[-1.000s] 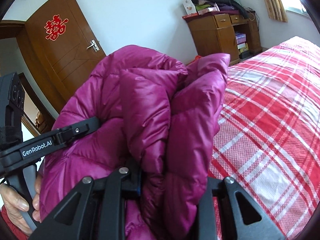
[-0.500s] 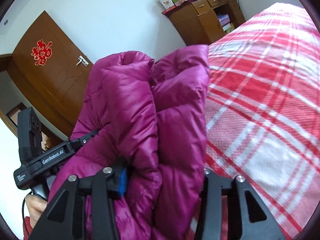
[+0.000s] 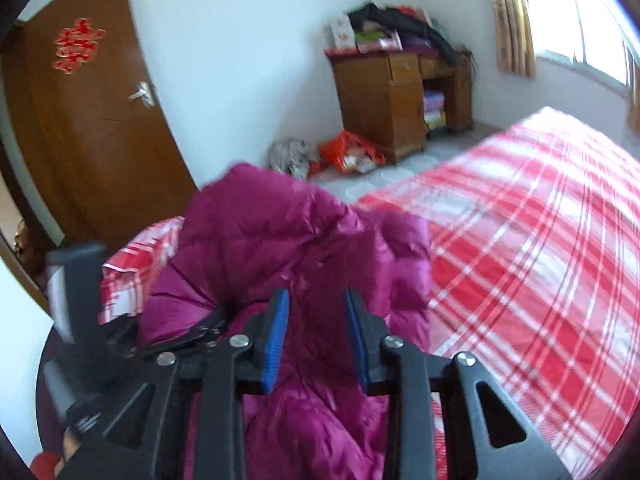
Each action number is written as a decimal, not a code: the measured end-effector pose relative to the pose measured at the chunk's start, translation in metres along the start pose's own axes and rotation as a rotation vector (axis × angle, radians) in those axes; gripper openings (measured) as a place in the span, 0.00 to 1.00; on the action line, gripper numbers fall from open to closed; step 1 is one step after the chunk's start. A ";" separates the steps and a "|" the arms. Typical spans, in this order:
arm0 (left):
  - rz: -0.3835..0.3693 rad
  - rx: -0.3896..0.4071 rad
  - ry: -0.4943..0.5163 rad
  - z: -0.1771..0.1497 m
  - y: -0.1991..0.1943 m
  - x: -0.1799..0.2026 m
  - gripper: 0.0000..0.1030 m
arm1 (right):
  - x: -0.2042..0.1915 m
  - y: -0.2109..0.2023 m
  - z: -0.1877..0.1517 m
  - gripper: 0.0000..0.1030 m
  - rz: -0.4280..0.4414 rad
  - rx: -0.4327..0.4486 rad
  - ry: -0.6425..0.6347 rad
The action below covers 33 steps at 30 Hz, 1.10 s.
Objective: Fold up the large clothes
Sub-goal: 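Lower the bundle onto the bed corner with both grippers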
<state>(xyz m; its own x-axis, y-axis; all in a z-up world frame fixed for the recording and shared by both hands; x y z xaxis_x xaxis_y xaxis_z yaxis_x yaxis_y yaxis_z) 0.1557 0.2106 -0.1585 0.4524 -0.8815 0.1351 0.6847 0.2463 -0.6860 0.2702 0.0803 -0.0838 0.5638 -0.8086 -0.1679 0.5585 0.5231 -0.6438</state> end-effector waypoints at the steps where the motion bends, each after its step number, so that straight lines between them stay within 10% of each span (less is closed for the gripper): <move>1: -0.002 -0.001 0.004 0.000 0.000 -0.001 0.67 | 0.005 0.004 -0.008 0.31 -0.004 -0.026 0.030; 10: -0.021 -0.012 0.002 0.009 0.010 -0.002 0.69 | 0.033 0.034 -0.043 0.32 0.070 -0.042 0.250; 22: -0.095 -0.106 -0.108 0.021 0.021 -0.025 0.86 | 0.029 0.026 -0.040 0.32 0.033 -0.088 0.178; 33: 0.109 0.007 0.046 -0.008 -0.067 -0.010 0.86 | 0.017 -0.040 -0.078 0.33 -0.042 0.028 0.119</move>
Point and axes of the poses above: each gripper's, at about its wrist camera, not at the fingertips, and y roughly the way its jaws point, x to its right, z to its top, the point moved 1 cm from there along y, roughly the way its jaws point, and after that the axes turned 4 degrees about -z, right-handed, at the moved point
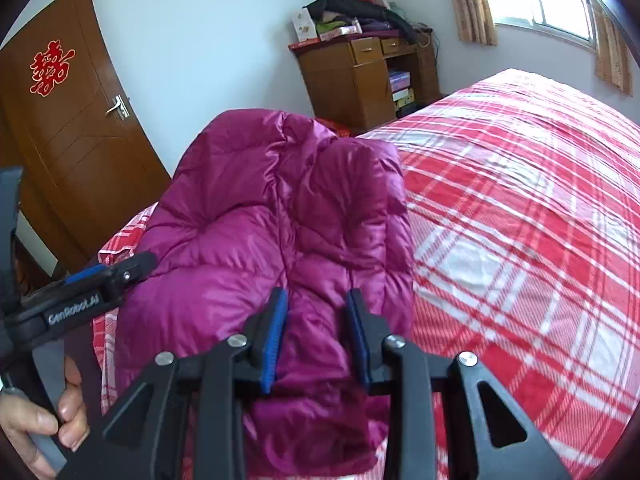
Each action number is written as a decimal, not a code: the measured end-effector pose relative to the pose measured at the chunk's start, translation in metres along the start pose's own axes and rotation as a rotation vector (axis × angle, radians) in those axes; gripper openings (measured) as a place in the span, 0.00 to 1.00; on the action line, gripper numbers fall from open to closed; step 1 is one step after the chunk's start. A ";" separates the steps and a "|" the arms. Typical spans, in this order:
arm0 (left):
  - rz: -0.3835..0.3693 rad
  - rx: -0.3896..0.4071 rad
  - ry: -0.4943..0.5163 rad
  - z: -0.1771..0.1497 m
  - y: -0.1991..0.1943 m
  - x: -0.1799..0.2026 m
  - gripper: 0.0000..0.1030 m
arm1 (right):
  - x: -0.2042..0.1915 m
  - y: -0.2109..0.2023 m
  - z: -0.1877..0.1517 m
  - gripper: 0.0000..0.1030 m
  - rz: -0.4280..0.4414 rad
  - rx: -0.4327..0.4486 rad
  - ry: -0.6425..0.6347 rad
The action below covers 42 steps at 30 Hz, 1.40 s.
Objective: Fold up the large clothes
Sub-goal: 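Lower the bundle onto the bed corner with both grippers, then open both grippers and release the jacket bundle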
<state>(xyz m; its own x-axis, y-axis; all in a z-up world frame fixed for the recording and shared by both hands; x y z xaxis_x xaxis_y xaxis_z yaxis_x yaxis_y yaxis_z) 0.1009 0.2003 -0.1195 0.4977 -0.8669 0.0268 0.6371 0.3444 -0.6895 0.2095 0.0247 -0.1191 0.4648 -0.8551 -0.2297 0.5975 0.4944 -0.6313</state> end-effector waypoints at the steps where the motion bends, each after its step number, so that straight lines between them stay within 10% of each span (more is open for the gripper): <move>1: 0.010 0.002 0.003 -0.005 -0.005 0.001 0.86 | 0.000 -0.005 -0.005 0.33 0.001 0.007 0.003; 14: 0.051 -0.022 0.083 -0.053 -0.046 0.017 0.86 | 0.004 -0.051 -0.049 0.54 -0.020 -0.003 0.002; 27: -0.123 -0.120 0.077 -0.118 -0.080 0.027 0.86 | -0.010 -0.090 -0.082 0.80 -0.157 -0.029 -0.044; 42: -0.090 0.182 0.201 -0.105 -0.170 0.050 0.86 | -0.011 -0.169 -0.075 0.92 -0.223 0.148 -0.015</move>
Point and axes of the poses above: each gripper's, at about its wrist camera, not at the fingertips, and y roughly the way its jaws point, x to its right, z to its top, the point moved 1 cm from there along y, roughly the way its jaws point, and after that the axes turned 4 degrees about -z, right-handed, at the moved point
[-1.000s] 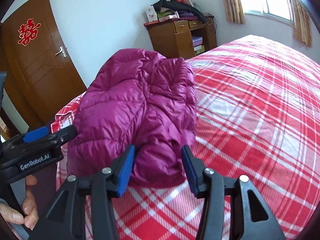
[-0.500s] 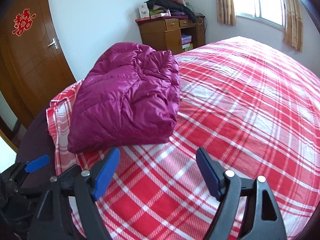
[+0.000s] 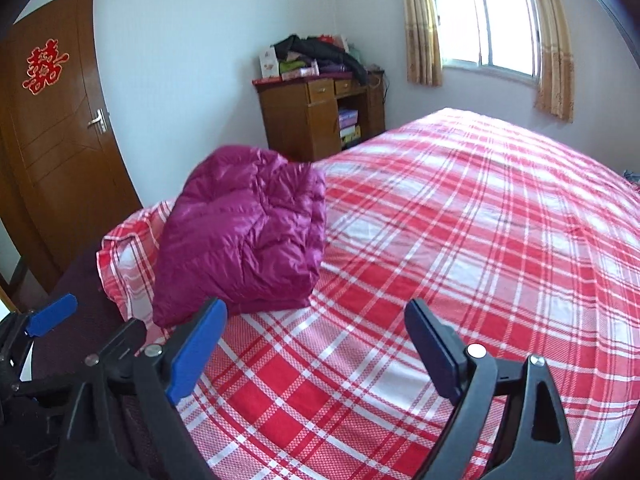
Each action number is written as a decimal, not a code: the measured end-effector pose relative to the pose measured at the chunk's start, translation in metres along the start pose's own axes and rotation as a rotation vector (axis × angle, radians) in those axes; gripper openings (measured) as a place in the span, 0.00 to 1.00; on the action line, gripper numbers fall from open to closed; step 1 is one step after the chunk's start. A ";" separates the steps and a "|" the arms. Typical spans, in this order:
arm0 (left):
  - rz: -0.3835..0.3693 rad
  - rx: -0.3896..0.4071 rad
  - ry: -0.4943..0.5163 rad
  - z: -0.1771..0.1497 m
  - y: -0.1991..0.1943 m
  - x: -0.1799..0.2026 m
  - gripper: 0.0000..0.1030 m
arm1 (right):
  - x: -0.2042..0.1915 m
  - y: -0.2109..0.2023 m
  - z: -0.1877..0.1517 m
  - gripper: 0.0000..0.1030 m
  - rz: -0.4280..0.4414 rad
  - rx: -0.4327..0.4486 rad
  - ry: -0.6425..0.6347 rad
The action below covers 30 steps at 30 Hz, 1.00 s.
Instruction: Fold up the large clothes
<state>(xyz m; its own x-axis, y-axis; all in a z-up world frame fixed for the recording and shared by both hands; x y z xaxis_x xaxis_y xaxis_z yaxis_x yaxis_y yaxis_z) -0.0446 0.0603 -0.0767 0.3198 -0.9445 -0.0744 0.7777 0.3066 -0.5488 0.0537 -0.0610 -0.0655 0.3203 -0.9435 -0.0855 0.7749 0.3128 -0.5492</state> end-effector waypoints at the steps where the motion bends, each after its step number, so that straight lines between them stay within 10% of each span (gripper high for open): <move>1: 0.007 0.017 -0.005 0.003 -0.006 -0.001 0.86 | 0.000 -0.006 0.002 0.93 -0.003 0.022 0.003; 17: 0.074 0.220 -0.152 0.036 -0.064 -0.045 0.86 | -0.018 -0.097 0.033 1.00 0.003 0.383 -0.019; 30: 0.127 0.321 -0.095 0.038 -0.085 -0.039 0.90 | -0.023 -0.096 0.028 1.00 0.031 0.408 -0.021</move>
Point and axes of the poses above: each gripper's, at about its wrist camera, not at the fingertips, and y roughly the way its jaws point, x to its right, z to its top, the point moved 1 cm from there along y, roughly the way its jaws point, and after that the axes turned 4 degrees about -z, right-handed, at the moved point
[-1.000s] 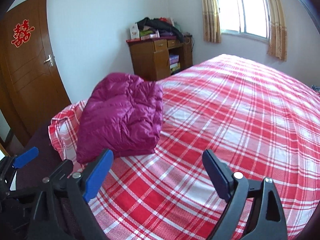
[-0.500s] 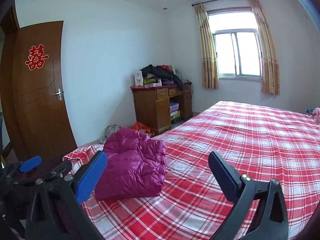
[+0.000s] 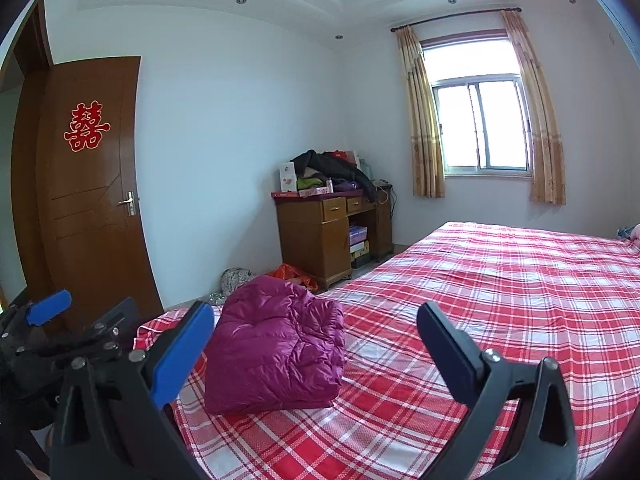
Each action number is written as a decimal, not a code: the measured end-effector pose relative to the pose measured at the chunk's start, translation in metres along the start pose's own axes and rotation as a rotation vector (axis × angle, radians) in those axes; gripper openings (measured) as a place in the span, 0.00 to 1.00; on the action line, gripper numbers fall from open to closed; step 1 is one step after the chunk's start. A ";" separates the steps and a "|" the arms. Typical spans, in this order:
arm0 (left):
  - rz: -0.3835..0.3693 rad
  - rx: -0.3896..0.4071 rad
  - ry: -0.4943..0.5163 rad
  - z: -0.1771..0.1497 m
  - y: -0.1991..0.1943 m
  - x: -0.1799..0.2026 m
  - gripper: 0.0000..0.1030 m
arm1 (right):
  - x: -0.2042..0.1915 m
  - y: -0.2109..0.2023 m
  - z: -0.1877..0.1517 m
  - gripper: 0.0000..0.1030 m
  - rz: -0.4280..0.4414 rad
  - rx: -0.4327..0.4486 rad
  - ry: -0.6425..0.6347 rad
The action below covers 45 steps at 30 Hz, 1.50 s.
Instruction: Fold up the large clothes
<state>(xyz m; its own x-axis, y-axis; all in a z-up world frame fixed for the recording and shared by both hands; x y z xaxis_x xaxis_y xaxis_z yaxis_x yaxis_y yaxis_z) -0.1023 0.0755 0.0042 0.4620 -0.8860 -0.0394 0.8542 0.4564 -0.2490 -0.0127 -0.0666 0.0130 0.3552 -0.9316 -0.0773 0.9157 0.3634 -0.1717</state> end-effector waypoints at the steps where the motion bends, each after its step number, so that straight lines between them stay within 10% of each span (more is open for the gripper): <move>1: -0.001 -0.001 0.004 0.000 0.000 0.001 0.90 | 0.000 0.001 -0.001 1.00 0.000 -0.011 0.004; 45: -0.028 -0.091 0.005 -0.004 0.022 -0.006 0.91 | 0.007 0.007 -0.006 1.00 -0.016 -0.049 0.017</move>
<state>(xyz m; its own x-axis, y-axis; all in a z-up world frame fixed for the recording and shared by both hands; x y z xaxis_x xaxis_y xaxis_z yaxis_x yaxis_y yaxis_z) -0.0867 0.0904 -0.0049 0.4367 -0.8989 -0.0358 0.8417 0.4223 -0.3365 -0.0053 -0.0709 0.0052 0.3365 -0.9373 -0.0909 0.9109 0.3485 -0.2209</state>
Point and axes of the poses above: each gripper's, at about its wrist camera, not at the fingertips, and y roughly the way its jaws point, x to its right, z to its top, the point moved 1 cm from there along y, roughly the way its jaws point, and after that the axes turned 4 degrees about -z, right-handed, at the moved point
